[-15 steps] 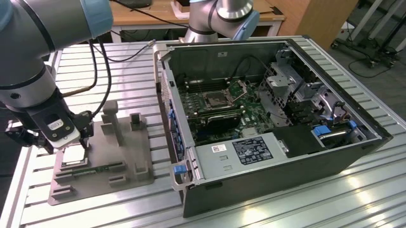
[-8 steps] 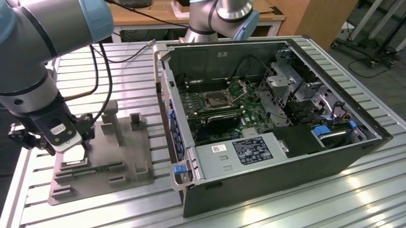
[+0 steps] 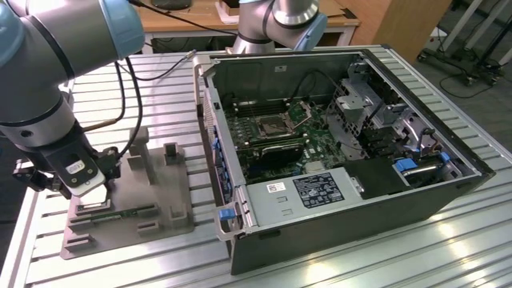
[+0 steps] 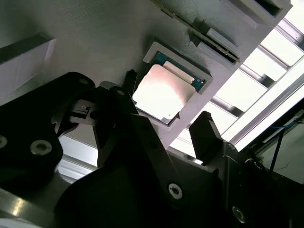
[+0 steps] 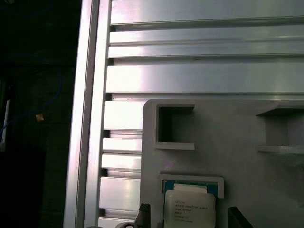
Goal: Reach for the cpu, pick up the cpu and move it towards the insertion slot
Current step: 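Pick up the cpu and move it towards the insertion slot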
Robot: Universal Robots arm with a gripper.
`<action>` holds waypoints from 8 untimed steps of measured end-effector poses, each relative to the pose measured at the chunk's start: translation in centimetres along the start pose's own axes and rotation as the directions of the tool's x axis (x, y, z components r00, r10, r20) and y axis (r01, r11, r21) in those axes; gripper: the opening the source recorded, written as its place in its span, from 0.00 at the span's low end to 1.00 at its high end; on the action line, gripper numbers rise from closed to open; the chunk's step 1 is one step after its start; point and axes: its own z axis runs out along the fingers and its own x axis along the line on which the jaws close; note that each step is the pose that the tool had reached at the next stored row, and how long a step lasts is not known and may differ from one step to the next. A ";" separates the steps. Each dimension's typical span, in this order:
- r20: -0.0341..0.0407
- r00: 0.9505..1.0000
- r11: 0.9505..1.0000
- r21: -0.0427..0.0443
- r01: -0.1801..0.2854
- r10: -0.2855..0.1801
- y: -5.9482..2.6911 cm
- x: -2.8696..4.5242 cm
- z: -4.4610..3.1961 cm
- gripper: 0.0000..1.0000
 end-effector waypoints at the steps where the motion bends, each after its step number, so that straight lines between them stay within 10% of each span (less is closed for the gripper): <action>1: 0.000 1.000 1.000 0.000 0.000 0.000 0.00 0.00 0.02 0.72; 8: 0.000 1.000 1.000 0.000 0.000 0.000 0.00 0.00 0.10 0.72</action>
